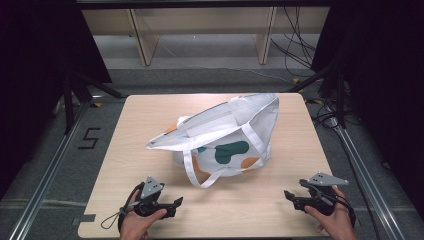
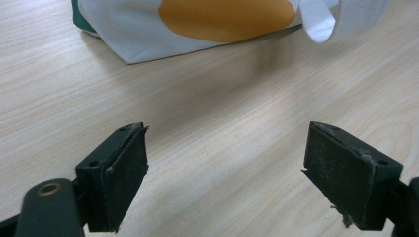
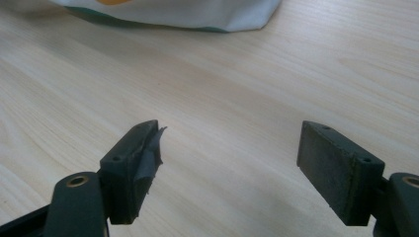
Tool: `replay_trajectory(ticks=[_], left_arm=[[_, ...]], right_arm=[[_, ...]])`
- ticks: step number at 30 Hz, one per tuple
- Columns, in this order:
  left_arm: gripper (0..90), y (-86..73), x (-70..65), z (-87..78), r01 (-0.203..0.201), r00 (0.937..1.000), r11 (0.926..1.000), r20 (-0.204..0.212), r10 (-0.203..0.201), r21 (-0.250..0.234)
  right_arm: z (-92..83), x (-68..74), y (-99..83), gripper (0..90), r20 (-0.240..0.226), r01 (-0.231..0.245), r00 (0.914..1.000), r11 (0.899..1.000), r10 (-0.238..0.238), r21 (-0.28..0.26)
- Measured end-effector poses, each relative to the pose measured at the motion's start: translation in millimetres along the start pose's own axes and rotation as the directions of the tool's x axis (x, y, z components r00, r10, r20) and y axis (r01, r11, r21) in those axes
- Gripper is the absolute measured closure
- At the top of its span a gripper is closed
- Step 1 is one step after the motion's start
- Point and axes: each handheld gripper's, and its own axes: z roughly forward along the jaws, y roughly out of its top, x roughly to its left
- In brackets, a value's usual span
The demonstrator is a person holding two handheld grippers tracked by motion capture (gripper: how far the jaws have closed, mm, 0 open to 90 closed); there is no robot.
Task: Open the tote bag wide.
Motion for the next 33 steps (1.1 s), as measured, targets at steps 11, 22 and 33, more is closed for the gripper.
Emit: replay_trajectory(ticks=[11, 22, 33], left_arm=[[16.1, -0.8, -0.8, 1.2, 0.020, 0.9997, 0.9998, -0.011, -0.020, 0.000], [18.0, 0.0, 1.9, 0.4, 0.041, 0.9989, 0.9991, -0.021, -0.041, -0.008], [70.4, 13.6, 1.8, -9.9, -0.005, 0.9983, 0.9984, 0.057, 0.008, -0.057]], right_arm=[[0.2, 0.6, 0.3, 25.7, -0.024, 0.005, 0.9997, 1.000, -0.004, 0.024], [-0.1, 2.7, 2.5, 23.6, -0.046, 0.016, 0.9988, 1.000, -0.015, 0.015], [-4.0, 15.8, 18.3, 56.0, -0.161, 0.069, 0.9848, 0.997, -0.065, 0.017]])
